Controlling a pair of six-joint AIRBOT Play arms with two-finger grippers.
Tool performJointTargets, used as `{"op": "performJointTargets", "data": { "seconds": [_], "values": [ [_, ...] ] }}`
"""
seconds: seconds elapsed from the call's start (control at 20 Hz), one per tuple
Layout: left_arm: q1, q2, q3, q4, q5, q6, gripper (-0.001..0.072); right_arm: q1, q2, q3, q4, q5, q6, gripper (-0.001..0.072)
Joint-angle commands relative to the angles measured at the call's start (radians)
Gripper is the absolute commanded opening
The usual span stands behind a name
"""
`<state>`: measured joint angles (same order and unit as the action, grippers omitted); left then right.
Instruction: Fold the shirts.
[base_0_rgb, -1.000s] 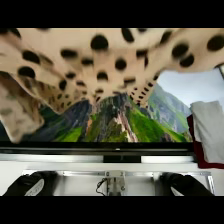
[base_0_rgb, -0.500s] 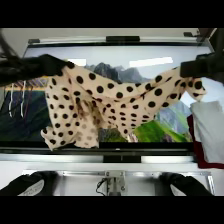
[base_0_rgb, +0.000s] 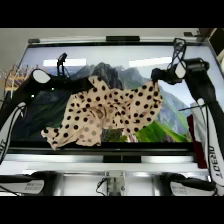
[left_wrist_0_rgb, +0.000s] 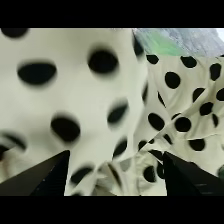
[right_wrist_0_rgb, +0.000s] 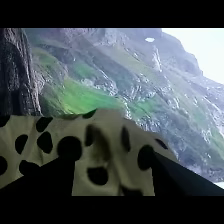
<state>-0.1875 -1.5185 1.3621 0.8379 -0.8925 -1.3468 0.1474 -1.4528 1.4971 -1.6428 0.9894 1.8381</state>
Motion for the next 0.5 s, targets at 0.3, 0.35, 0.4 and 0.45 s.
{"op": "performJointTargets", "data": {
  "seconds": [0.3,0.35,0.4,0.45],
  "values": [
    [0.2,-0.044,0.073,0.341,-0.448,-0.089,0.0605,-0.006,0.058,0.126,0.043,0.388,-0.208,0.0574],
    [0.18,-0.044,0.019,0.302,-0.414,-0.081,0.0605,-0.006,0.057,0.1,0.158,0.379,-0.215,0.0574],
    [0.149,-0.044,-0.035,0.267,-0.357,-0.076,0.0605,-0.004,0.057,0.071,0.255,0.357,-0.225,0.0574],
    [0.114,-0.045,-0.078,0.253,-0.292,-0.076,0.0605,-0.002,0.057,0.036,0.329,0.335,-0.227,0.0574]
  ]
}}
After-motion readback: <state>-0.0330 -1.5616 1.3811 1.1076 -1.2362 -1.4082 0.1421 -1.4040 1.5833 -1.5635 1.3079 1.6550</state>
